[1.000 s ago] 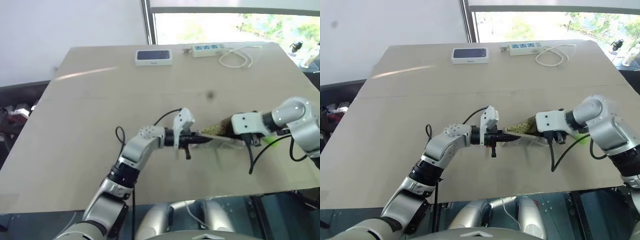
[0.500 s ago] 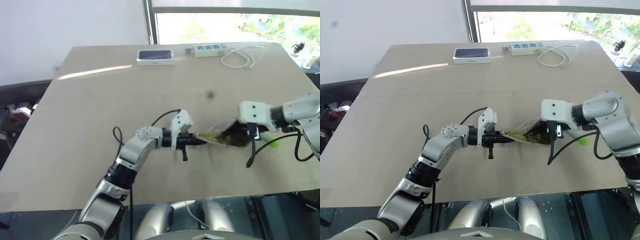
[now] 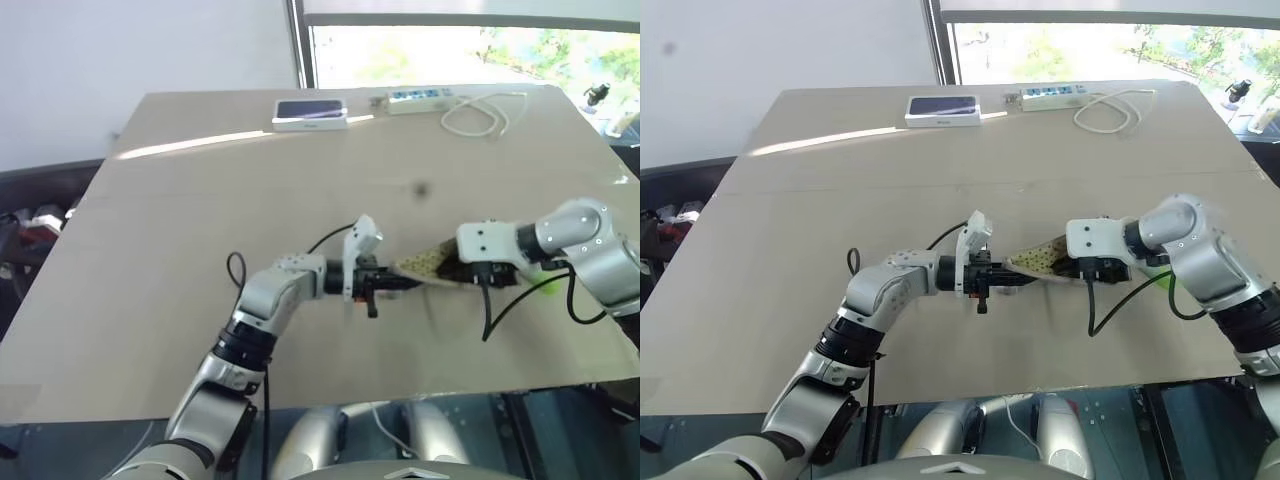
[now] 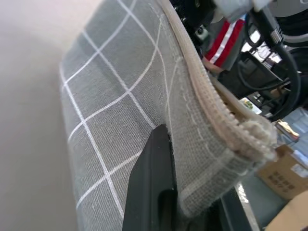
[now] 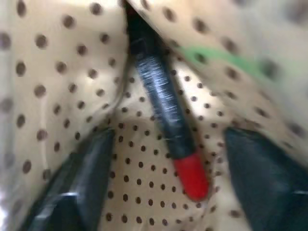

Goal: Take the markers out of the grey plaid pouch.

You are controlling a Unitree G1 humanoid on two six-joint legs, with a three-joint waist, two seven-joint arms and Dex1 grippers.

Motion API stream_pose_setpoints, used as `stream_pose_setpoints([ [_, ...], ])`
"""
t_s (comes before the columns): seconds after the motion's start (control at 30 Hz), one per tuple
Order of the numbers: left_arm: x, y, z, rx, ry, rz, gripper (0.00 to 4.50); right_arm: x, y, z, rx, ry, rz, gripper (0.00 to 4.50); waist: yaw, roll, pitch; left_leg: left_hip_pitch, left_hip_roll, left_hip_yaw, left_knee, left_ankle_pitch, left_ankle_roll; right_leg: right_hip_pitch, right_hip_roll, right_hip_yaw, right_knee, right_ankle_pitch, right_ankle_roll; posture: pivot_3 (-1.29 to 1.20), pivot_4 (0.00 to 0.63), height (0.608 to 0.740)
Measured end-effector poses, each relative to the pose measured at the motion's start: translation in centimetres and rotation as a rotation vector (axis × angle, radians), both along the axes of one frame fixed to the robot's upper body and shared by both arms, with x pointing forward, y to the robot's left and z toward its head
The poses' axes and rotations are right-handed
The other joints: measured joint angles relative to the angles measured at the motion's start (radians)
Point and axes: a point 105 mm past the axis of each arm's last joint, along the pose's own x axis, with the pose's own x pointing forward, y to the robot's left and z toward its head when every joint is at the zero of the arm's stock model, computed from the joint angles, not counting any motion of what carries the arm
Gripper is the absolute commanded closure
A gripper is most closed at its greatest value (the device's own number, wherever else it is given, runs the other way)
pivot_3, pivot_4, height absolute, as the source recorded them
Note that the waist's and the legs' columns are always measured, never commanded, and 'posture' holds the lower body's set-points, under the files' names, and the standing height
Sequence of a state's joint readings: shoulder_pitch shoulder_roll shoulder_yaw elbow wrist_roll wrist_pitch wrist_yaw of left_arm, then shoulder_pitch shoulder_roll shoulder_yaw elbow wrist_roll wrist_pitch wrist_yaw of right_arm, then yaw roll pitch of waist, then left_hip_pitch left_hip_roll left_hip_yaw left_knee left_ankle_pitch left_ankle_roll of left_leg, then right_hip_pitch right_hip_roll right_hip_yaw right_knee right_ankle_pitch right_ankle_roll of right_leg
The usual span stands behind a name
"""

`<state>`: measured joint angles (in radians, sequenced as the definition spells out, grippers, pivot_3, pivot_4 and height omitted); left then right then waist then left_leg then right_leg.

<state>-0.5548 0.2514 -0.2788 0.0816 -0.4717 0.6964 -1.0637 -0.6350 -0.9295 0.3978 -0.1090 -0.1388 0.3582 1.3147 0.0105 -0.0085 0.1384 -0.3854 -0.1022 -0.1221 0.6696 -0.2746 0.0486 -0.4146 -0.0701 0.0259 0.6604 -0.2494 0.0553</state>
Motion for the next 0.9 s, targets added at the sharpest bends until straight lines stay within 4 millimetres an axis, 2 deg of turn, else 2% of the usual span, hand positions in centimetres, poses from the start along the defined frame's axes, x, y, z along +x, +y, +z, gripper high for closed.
stream_pose_setpoints([
  [0.17,-0.2,0.0,-0.2,0.012,0.016,-0.008,4.5,0.1,0.1,-0.6,-0.049,0.028,0.032,0.87,-0.001,0.0,0.0,0.0,0.0,0.0,0.0,0.0,0.0,0.0,0.0,0.0,0.0,0.0,0.0,0.0,0.15,0.74],
  [0.5,0.1,-0.1,-0.1,0.009,0.022,-0.005,4.5,2.1,1.0,-1.7,-0.133,0.067,0.113,0.87,-0.018,0.0,0.0,0.002,0.0,0.0,0.0,0.0,0.0,0.001,0.0,0.0,0.0,0.0,0.0,0.0,0.15,0.74],
  [0.6,0.2,0.0,-0.1,0.008,0.026,0.002,4.5,2.6,1.4,-2.1,-0.136,0.08,0.129,1.64,-0.026,-0.003,-0.002,0.005,0.0,0.0,0.0,0.0,0.0,0.004,0.0,0.0,0.0,0.0,0.0,0.0,0.15,0.74],
  [0.67,0.2,-0.1,-0.1,0.007,0.027,0.001,4.5,3.1,1.3,-2.3,-0.138,0.083,0.131,2.64,-0.027,-0.005,-0.003,0.007,0.0,0.0,0.001,0.0,0.0,0.006,0.0,0.0,0.001,0.0,0.0,0.0,0.15,0.74],
  [0.77,0.2,-0.1,-0.1,0.009,0.032,0.001,4.5,3.2,1.2,-2.6,-0.14,0.084,0.132,3.66,-0.026,-0.005,-0.004,0.008,0.0,0.0,0.001,0.0,0.0,0.007,0.0,0.0,0.001,0.001,-0.001,0.0,0.15,0.74],
  [0.8,0.2,-0.1,-0.1,0.009,0.033,0.0,4.5,3.2,1.1,-2.5,-0.139,0.082,0.132,3.88,-0.026,-0.006,-0.004,0.008,0.0,0.0,0.001,0.0,0.0,0.007,0.0,0.0,0.001,0.001,-0.001,0.0,0.15,0.74],
  [0.9,0.2,-0.1,-0.2,0.01,0.036,0.0,4.5,3.2,1.0,-2.5,-0.132,0.076,0.13,3.88,-0.024,-0.006,-0.004,0.008,0.0,0.0,0.001,0.0,0.0,0.007,0.0,0.0,0.001,0.001,-0.001,0.0,0.15,0.74],
])
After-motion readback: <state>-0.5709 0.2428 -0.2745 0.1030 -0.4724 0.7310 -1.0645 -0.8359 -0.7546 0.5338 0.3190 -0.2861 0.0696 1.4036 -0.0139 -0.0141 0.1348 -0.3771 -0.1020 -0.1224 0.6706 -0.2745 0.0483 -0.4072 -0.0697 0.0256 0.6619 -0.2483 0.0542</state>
